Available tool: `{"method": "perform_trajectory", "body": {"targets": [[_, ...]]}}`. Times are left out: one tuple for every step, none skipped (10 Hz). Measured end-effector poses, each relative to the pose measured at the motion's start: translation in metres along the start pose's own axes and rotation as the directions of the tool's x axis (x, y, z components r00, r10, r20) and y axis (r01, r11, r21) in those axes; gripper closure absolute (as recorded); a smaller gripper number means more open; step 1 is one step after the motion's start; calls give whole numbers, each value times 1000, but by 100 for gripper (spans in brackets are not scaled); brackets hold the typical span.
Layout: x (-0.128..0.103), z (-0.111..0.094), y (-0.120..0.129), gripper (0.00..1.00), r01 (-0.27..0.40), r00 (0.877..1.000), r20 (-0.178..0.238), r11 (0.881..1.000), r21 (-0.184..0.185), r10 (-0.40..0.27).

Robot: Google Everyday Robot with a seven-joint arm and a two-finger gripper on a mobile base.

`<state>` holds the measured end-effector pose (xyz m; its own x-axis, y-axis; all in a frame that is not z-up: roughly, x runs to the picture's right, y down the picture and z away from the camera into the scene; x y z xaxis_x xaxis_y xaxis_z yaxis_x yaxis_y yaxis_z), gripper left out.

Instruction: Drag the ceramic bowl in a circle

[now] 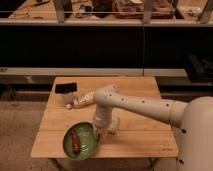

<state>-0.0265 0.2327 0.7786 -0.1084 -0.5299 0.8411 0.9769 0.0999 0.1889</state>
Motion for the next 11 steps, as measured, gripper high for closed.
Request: {"method": "perform_trajectory", "body": {"targets": [[8,-2,4,100,-24,1000,-8,1000,-1,24],[18,-3,6,100,-44,999,-15,999,-4,44],[30,-1,6,100,-56,998,-15,998,-12,56],[41,1,4,100,-63,998,-14,998,-19,63],[50,2,2,100,-65,998,-13,998,-24,65],[60,1,-4,100,-59,998,-16,998,-26,58],[72,-2,-20,100,-37,999,-20,999,-21,37],[81,-5,-33,100,-17,1000,-25,1000,-15,17],[90,-9,-49,100,8,999,-32,1000,-7,-8],[97,-11,-69,100,48,998,-32,999,4,-48],[99,-12,-86,100,83,996,-30,996,13,-83]]}}
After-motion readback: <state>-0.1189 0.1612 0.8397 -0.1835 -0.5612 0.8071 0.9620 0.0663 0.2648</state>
